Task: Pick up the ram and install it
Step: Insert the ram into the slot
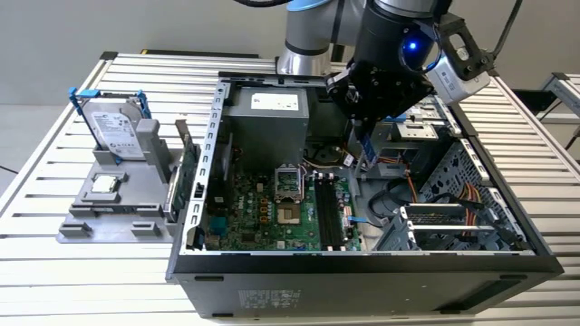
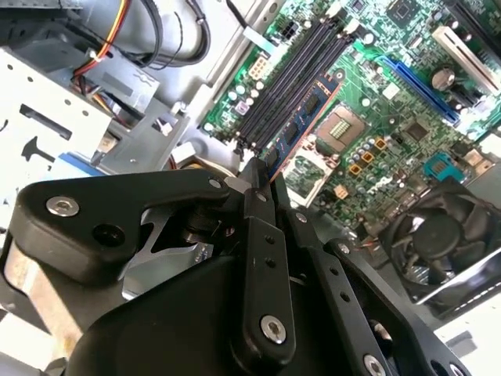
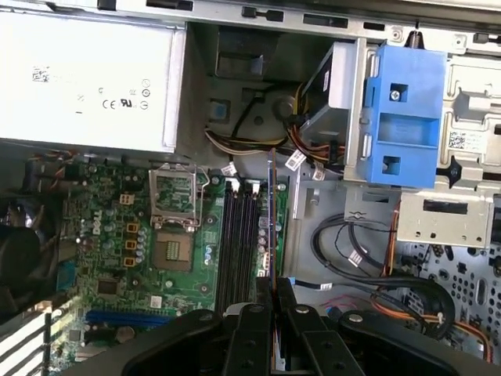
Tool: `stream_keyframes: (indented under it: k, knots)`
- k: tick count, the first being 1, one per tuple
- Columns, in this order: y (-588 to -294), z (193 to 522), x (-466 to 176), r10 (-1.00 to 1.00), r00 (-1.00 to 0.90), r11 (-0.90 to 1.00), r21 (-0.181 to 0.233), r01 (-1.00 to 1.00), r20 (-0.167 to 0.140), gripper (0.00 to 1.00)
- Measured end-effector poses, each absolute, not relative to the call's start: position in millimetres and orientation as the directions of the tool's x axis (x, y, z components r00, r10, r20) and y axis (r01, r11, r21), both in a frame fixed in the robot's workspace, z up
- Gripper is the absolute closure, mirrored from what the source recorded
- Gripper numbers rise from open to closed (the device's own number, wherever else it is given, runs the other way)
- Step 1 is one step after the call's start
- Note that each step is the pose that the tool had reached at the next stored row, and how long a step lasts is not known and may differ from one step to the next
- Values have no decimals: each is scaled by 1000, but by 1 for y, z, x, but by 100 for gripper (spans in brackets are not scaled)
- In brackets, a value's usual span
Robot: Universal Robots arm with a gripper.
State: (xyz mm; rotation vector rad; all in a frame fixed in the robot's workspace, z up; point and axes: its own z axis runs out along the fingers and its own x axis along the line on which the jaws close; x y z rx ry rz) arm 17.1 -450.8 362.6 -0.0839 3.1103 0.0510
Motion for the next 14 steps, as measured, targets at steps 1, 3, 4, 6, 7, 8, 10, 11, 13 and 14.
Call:
stream_keyframes:
  k: [1,3,4,6,7,8,10,11,13,14]
  knots:
    - [-451,362,17,-47,-998,998,32,-48,-31,100]
    - [-451,360,17,-35,-999,999,32,-36,-31,100]
    - [-451,359,17,-30,-999,999,32,-31,-31,100]
    - [-451,356,17,-22,-999,999,32,-23,-31,100]
    - [-451,355,17,-20,-999,999,32,-21,-31,100]
    - [-451,354,17,-20,-999,999,32,-21,-31,100]
    - [-451,351,17,-20,-999,999,32,-21,-31,100]
    - [-451,349,17,-20,-999,999,32,-21,-31,100]
    - [-451,346,17,-20,-999,999,32,-21,-31,100]
    - [-451,345,17,-20,-999,999,32,-21,-31,100]
